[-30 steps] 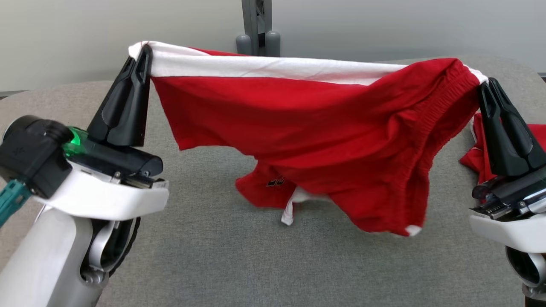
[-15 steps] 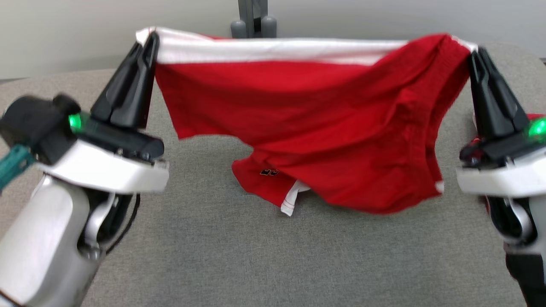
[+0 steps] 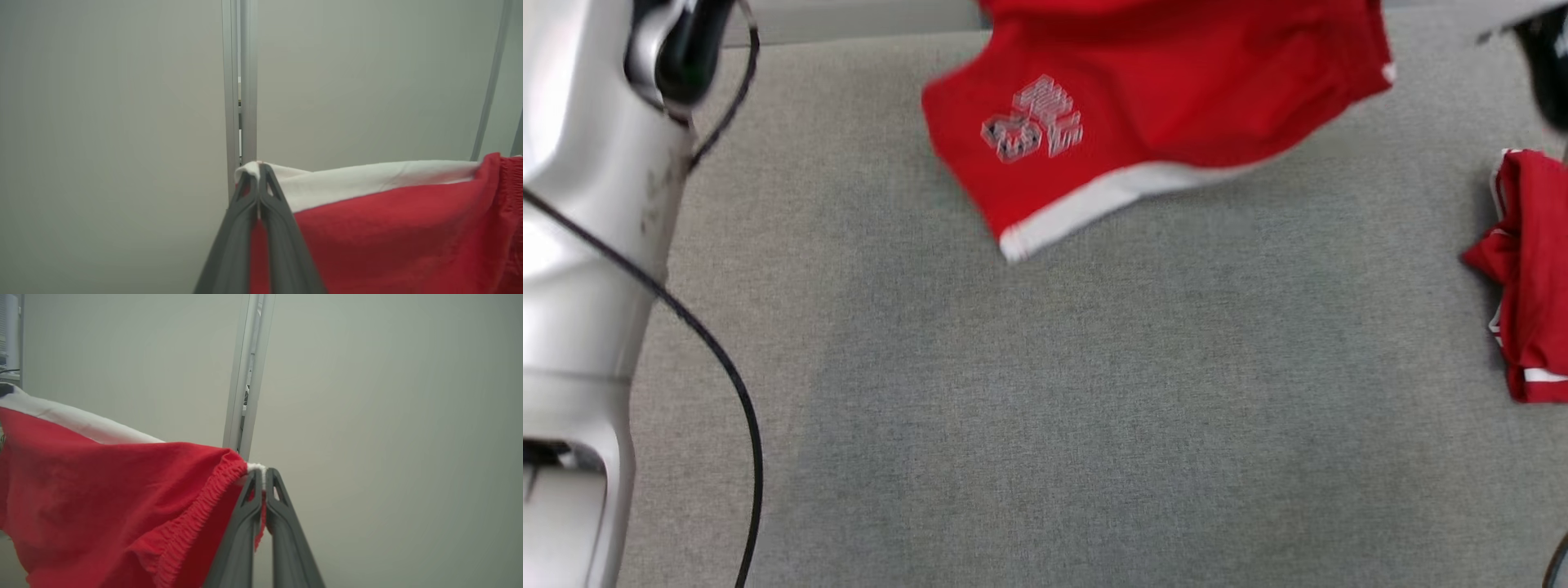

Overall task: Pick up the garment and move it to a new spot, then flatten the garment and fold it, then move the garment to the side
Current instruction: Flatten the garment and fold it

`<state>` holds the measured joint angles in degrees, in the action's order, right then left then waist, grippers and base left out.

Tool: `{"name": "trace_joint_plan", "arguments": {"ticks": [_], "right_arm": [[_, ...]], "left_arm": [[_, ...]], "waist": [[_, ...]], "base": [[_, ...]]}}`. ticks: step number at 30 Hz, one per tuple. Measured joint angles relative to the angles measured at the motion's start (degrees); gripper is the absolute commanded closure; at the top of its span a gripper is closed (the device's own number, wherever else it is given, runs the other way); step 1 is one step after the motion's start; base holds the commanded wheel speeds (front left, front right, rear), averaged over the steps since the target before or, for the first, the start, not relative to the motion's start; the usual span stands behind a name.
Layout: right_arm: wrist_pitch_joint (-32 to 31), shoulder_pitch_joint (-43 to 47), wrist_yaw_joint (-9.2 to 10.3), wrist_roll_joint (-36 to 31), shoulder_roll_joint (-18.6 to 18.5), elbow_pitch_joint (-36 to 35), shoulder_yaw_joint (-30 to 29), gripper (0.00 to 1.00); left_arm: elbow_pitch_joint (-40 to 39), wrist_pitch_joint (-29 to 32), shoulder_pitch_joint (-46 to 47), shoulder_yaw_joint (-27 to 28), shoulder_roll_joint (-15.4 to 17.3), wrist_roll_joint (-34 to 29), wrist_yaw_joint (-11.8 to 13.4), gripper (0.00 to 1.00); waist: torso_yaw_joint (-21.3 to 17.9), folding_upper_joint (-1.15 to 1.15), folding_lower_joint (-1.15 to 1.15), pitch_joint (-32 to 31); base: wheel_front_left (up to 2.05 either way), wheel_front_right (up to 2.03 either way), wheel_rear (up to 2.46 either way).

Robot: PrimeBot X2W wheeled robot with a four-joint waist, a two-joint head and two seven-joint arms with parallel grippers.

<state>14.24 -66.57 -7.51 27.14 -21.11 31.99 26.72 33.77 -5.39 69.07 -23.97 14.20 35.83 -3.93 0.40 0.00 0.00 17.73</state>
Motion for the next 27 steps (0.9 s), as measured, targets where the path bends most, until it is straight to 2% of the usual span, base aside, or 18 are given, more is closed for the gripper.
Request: {"name": "trace_joint_plan", "arguments": {"ticks": [4, 7, 12, 16, 21, 26, 27], "right_arm": [[0.54, -9.06, 0.00, 0.57, 1.91, 7.53, 0.75, 1.00], [0.65, -13.35, 0.00, -0.49, 3.08, 9.32, 1.20, 1.00], [0.74, -14.91, 0.00, -1.04, 4.31, 14.48, 4.14, 1.00], [0.75, -15.30, 0.00, 0.70, 3.92, 16.01, 6.46, 1.00], [0.74, -8.89, 0.00, 3.13, 2.12, 13.80, 10.07, 1.00], [0.75, 3.04, 0.00, 5.13, -0.70, 6.61, 11.56, 1.00], [0.75, 8.56, 0.00, 5.19, -1.72, 3.03, 11.02, 1.00]], "left_arm": [[10.21, -1.98, 8.27, 0.03, -1.62, -0.52, -1.00, 1.00], [15.53, -3.70, 13.07, 0.45, -2.21, -0.36, -1.63, 1.00], [23.43, -3.09, 15.84, -0.09, -3.82, 1.18, -2.66, 1.00], [26.09, -3.85, 15.90, -1.18, -4.70, 2.53, -3.16, 1.00], [24.55, -7.03, 9.11, -4.20, -6.11, 4.64, -3.43, 1.00], [19.94, -9.16, -3.16, -6.31, -5.45, 7.76, -3.49, 1.00], [17.38, -9.44, -8.16, -6.27, -4.80, 8.54, -3.49, 1.00]], "waist": [[0.46, 0.00, 0.00, 1.82], [0.63, 0.00, 0.00, 2.73], [1.32, 0.00, 0.00, 3.69], [1.98, 0.00, 0.00, 4.98], [2.68, 0.00, 0.00, 6.38], [3.06, 0.00, 0.00, 6.17], [3.13, 0.00, 0.00, 5.85]], "base": [[0.00, 0.00, 0.00], [0.00, 0.00, 0.00], [0.00, 0.00, 0.00], [0.00, 0.00, 0.00], [0.00, 0.00, 0.00], [0.00, 0.00, 0.00], [0.00, 0.00, 0.00]]}}
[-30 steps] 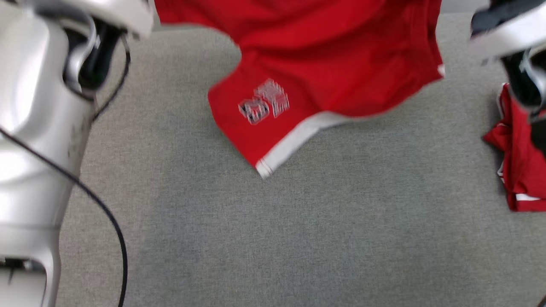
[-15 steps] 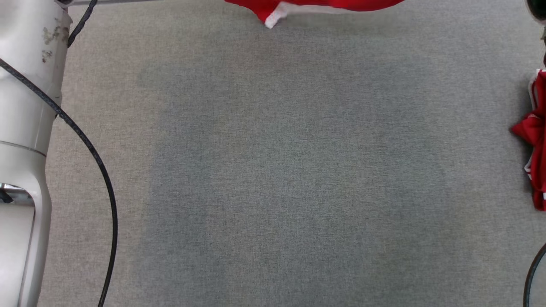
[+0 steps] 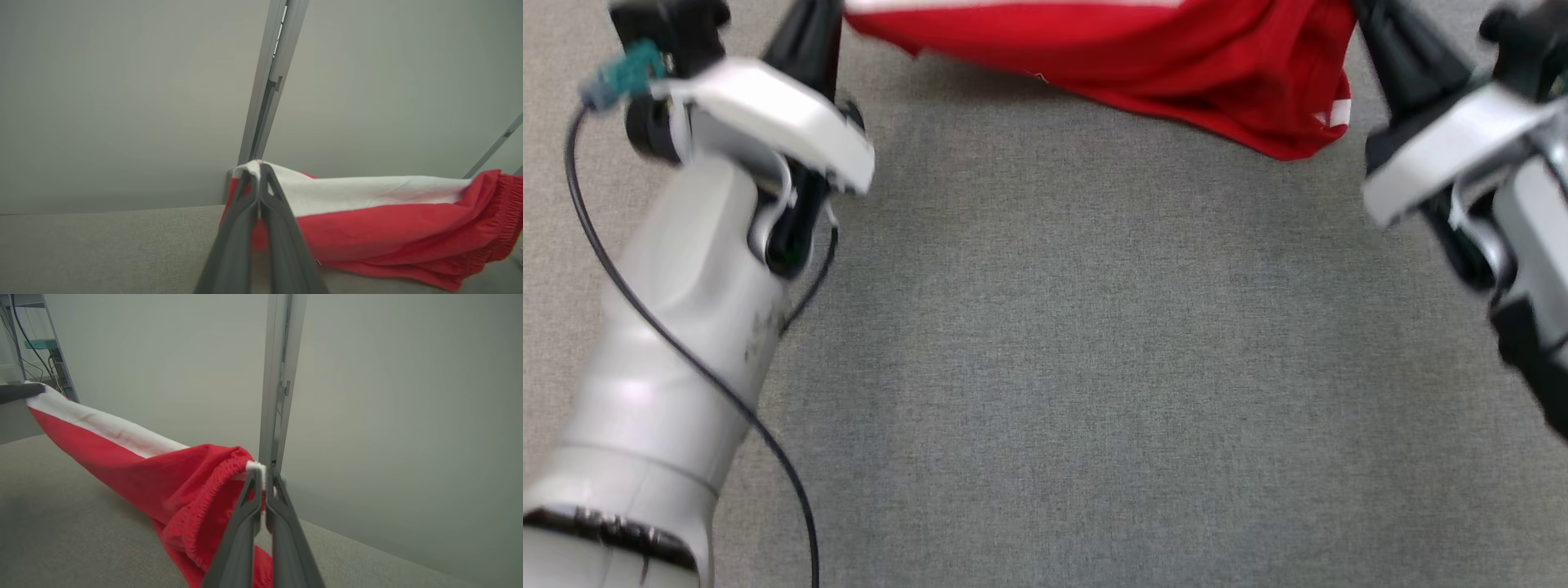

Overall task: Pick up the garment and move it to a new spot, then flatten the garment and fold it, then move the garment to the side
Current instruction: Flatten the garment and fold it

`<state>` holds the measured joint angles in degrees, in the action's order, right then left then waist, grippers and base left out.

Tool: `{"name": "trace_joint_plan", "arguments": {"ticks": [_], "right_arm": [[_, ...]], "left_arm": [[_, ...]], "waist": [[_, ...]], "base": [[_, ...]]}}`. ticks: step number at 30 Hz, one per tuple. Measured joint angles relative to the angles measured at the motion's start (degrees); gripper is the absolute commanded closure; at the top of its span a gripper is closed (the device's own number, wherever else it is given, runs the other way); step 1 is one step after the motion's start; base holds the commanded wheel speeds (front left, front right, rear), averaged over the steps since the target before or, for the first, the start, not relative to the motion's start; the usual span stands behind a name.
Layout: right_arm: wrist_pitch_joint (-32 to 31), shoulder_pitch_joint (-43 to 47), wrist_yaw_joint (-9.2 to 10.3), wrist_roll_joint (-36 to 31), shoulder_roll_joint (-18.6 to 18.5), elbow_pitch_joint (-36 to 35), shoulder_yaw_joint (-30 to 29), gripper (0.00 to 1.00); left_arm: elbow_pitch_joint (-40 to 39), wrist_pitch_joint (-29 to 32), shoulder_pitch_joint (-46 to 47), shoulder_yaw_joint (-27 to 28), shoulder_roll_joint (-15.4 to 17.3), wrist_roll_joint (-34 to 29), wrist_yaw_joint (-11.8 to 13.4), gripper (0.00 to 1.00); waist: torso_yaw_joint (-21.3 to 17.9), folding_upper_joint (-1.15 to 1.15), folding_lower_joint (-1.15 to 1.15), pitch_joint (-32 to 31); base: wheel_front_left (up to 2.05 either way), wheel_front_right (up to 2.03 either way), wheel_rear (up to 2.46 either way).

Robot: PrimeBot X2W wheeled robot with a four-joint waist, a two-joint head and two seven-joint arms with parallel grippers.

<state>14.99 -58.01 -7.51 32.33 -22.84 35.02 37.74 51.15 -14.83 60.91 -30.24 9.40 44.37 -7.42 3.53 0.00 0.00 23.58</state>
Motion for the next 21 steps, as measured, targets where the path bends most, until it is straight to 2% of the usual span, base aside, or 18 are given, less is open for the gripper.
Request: {"name": "trace_joint_plan", "arguments": {"ticks": [6, 9, 16, 21], "right_arm": [[-0.01, 15.62, -0.02, -0.69, -1.77, -9.60, -1.41, 1.00], [0.00, 21.81, 0.00, -1.60, -2.74, -13.54, -2.47, 1.00], [0.00, 32.82, 0.00, -7.59, -4.16, -19.11, -4.43, 1.00], [0.00, 39.92, 0.00, -12.99, -4.30, -23.27, -7.51, 1.00]], "left_arm": [[-11.07, -0.16, -14.50, 3.68, 2.85, -2.31, 0.07, 1.00], [-16.19, -0.16, -21.88, 5.19, 4.19, -3.50, 1.13, 1.00], [-27.35, 0.33, -37.07, 6.21, 7.69, -3.42, 4.53, 1.00], [-36.09, 3.41, -46.48, 6.21, 9.73, -2.00, 7.87, 1.00]], "waist": [[0.14, 0.00, 0.00, -1.49], [0.05, 0.00, 0.00, -2.74], [-0.63, 0.00, 0.00, -5.78], [-0.92, 0.00, 0.00, -7.97]], "base": [[0.00, 0.00, 0.00], [0.00, 0.00, 0.00], [0.00, 0.00, 0.00], [0.00, 0.00, 0.00]]}}
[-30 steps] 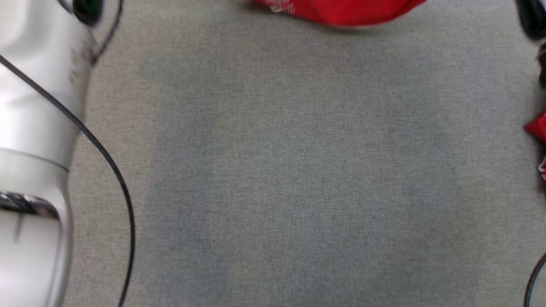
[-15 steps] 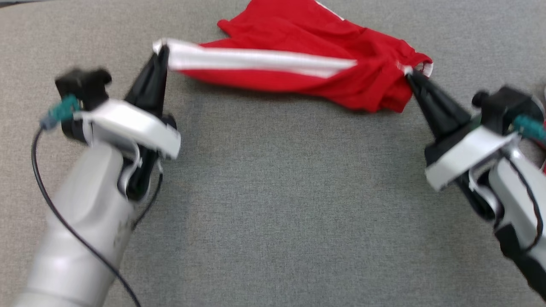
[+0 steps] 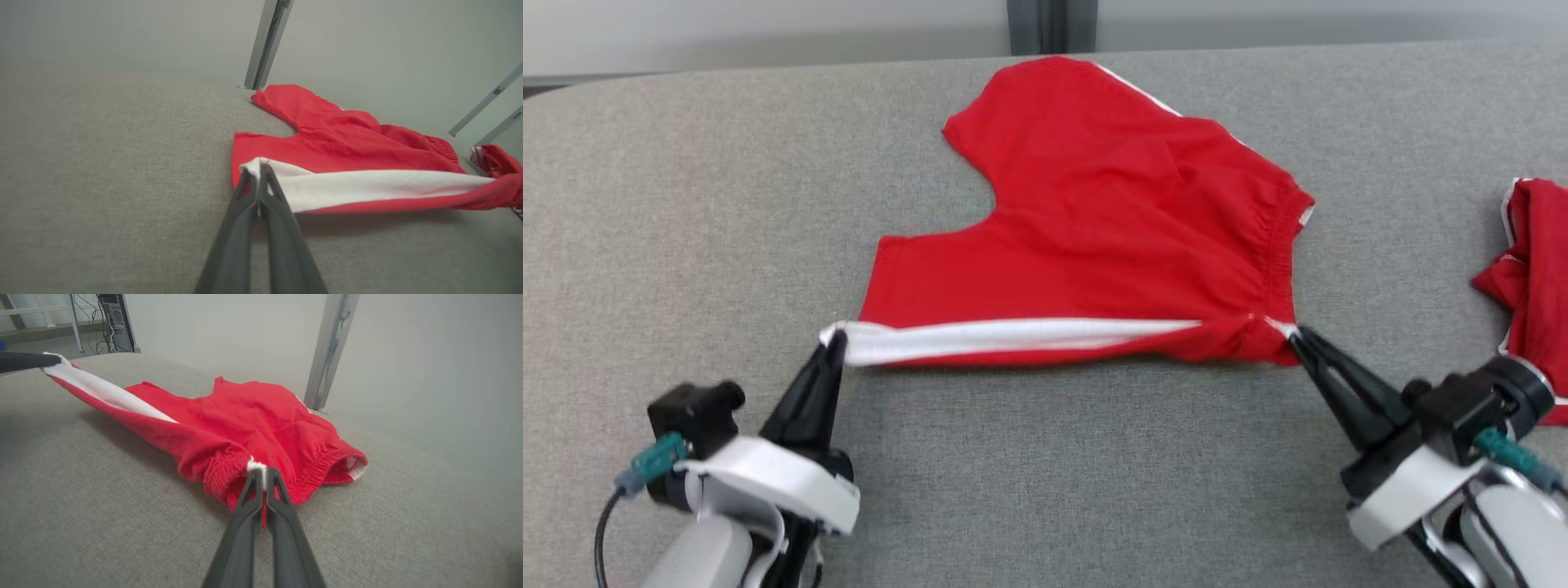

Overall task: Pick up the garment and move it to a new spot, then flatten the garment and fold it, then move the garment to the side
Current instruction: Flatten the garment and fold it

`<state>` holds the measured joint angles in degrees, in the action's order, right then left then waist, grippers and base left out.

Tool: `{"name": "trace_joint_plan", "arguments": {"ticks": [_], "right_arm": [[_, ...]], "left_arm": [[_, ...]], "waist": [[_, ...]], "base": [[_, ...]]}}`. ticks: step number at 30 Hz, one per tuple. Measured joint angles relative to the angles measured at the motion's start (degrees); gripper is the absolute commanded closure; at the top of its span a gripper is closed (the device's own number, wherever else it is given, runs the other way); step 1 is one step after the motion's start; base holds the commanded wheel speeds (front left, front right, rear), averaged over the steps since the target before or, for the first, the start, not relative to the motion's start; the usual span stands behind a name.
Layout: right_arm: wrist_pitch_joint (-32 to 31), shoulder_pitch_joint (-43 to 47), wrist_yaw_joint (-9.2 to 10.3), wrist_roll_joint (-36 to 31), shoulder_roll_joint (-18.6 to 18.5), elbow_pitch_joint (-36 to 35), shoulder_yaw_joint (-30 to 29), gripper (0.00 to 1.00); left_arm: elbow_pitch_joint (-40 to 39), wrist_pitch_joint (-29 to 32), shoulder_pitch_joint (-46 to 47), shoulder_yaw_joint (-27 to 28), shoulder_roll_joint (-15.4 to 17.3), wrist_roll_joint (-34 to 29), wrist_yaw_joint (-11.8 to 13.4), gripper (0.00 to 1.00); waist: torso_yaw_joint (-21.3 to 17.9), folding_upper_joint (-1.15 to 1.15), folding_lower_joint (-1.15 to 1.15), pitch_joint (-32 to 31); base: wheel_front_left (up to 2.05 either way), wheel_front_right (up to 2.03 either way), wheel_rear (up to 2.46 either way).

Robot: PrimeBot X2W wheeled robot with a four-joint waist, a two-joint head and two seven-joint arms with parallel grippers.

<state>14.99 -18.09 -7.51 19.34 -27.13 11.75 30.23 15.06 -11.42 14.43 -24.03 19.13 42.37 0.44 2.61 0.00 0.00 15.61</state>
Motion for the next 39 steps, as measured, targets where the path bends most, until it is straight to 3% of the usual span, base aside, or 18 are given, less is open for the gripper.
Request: {"name": "trace_joint_plan", "arguments": {"ticks": [11, 20, 32, 39], "right_arm": [[0.00, 16.89, -0.01, -4.81, 2.26, -6.64, -7.04, 1.00], [0.01, 20.98, -0.01, -5.16, 4.12, -8.27, -9.59, 1.00], [0.00, 17.45, 0.00, -3.20, 7.98, -9.00, -11.36, 1.00], [0.00, 8.08, 0.00, -4.45, 10.43, -6.12, -10.72, 1.00]], "left_arm": [[-14.92, 5.41, -15.61, -0.05, 1.86, 2.65, 8.31, 1.00], [-18.98, 6.36, -17.98, 0.58, 3.15, 3.09, 10.24, 1.00], [-20.75, 7.73, -11.40, 0.69, 5.99, 0.02, 9.55, 1.00], [-14.71, 10.94, 6.01, 1.02, 7.70, -1.65, 4.47, 1.00]], "waist": [[0.38, 0.00, 0.00, -4.20], [0.26, 0.00, 0.00, -5.13], [-2.21, 0.00, 0.00, -3.19], [-4.11, 0.00, 0.00, 0.56]], "base": [[0.00, 0.00, 0.00], [0.00, 0.00, 0.00], [0.00, 0.00, 0.00], [0.00, 0.00, 0.00]]}}
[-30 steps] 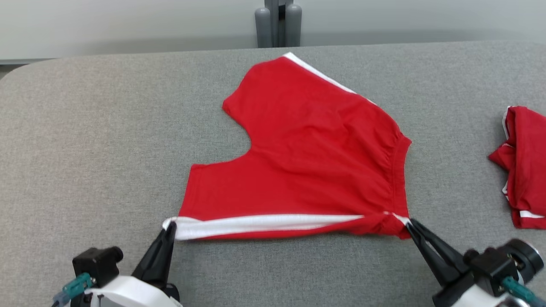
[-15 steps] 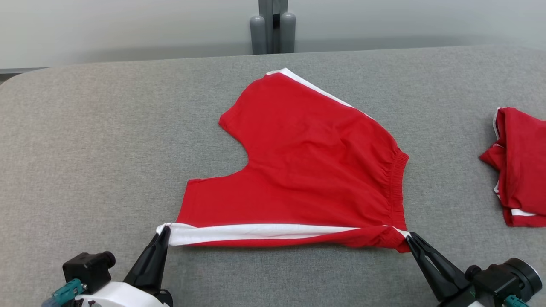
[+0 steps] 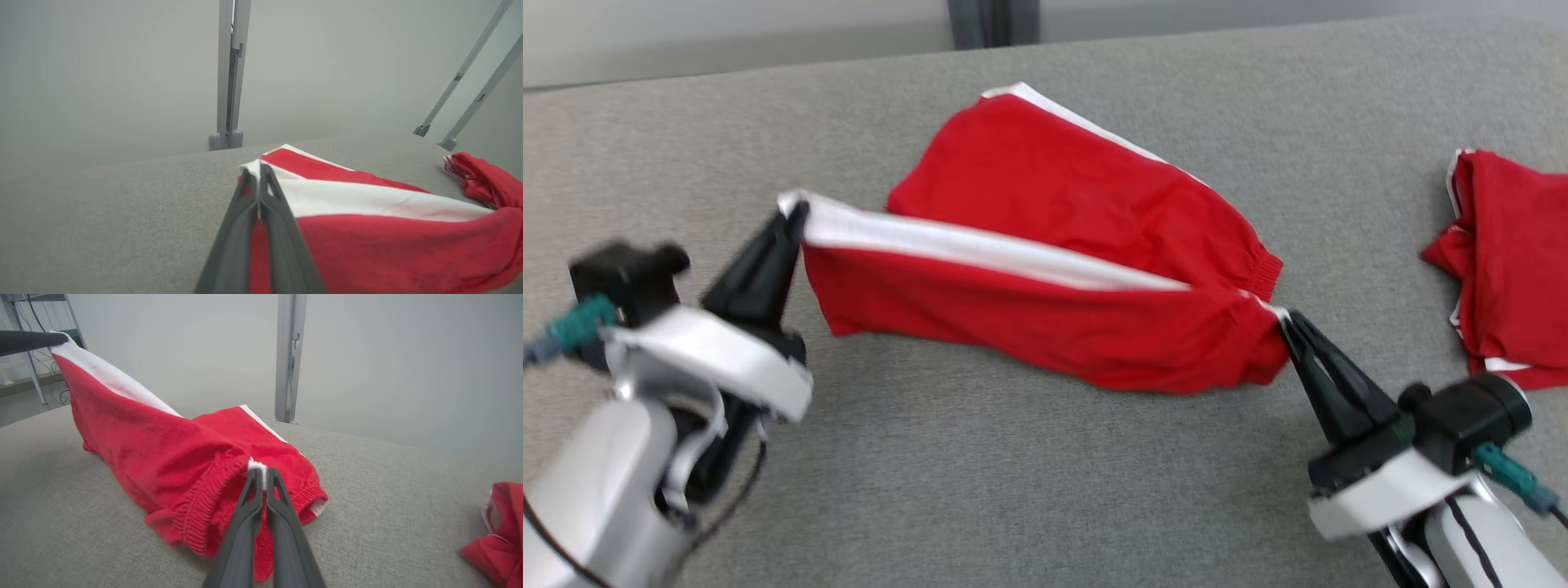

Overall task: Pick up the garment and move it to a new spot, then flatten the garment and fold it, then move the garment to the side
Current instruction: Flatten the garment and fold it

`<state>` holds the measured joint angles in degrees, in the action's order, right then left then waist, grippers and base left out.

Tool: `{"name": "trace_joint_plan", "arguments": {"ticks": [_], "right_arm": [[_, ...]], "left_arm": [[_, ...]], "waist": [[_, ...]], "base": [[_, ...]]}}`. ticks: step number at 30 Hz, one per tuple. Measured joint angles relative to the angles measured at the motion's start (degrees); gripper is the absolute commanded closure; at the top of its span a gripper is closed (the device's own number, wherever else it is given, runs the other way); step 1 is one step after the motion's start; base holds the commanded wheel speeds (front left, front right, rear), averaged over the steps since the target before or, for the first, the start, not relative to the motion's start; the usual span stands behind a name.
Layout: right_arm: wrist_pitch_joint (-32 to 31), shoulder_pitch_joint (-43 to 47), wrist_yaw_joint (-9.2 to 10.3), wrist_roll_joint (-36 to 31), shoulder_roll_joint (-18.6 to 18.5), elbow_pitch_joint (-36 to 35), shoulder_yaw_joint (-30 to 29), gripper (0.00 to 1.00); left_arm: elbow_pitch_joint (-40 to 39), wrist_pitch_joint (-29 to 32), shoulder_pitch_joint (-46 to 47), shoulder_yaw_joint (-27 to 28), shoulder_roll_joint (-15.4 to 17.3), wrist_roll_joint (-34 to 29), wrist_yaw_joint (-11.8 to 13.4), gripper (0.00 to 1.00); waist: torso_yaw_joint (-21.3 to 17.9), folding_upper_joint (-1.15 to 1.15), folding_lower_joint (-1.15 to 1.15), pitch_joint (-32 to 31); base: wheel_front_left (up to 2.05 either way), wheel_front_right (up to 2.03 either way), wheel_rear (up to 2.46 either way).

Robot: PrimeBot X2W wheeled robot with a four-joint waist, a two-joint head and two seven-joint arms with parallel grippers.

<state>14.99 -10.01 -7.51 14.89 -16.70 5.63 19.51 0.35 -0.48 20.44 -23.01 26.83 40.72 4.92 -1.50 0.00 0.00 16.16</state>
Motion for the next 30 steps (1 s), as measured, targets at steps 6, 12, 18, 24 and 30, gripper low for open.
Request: {"name": "trace_joint_plan", "arguments": {"ticks": [6, 12, 18, 24, 30], "right_arm": [[0.03, -9.56, 0.00, -0.24, 3.64, 5.66, 1.54, 1.00], [0.10, -17.78, 0.00, 0.04, 6.56, 9.99, 3.04, 1.00], [0.11, -21.49, 0.00, -1.91, 9.53, 10.85, 1.18, 1.00], [0.14, -22.31, 0.00, -2.74, 11.28, 12.65, 2.58, 1.00], [0.15, -22.37, 0.00, -0.18, 12.18, 14.80, 3.56, 0.00]], "left_arm": [[12.18, 3.70, 16.29, -1.41, -0.29, -0.51, -5.79, 1.00], [26.10, 3.38, 28.88, -3.41, -2.65, -1.99, -9.79, 1.00], [38.34, 0.34, 38.06, -5.59, -4.64, -3.35, -11.51, 1.00], [49.23, -1.33, 42.96, -8.10, -6.71, -3.37, -12.02, 1.00], [54.86, -3.56, 44.50, -10.42, -8.40, -1.46, -12.33, 0.05]], "waist": [[-3.01, 0.00, 0.00, 4.01], [-6.41, 0.00, 0.00, 8.45], [-9.97, 0.00, 0.00, 12.45], [-13.10, 0.00, 0.00, 15.06], [-14.45, 0.00, 0.00, 15.82]], "base": [[0.00, 0.00, 0.00], [0.00, 0.00, 0.00], [0.00, 0.00, 0.00], [0.00, 0.00, 0.00], [0.00, 0.00, 0.00]]}}
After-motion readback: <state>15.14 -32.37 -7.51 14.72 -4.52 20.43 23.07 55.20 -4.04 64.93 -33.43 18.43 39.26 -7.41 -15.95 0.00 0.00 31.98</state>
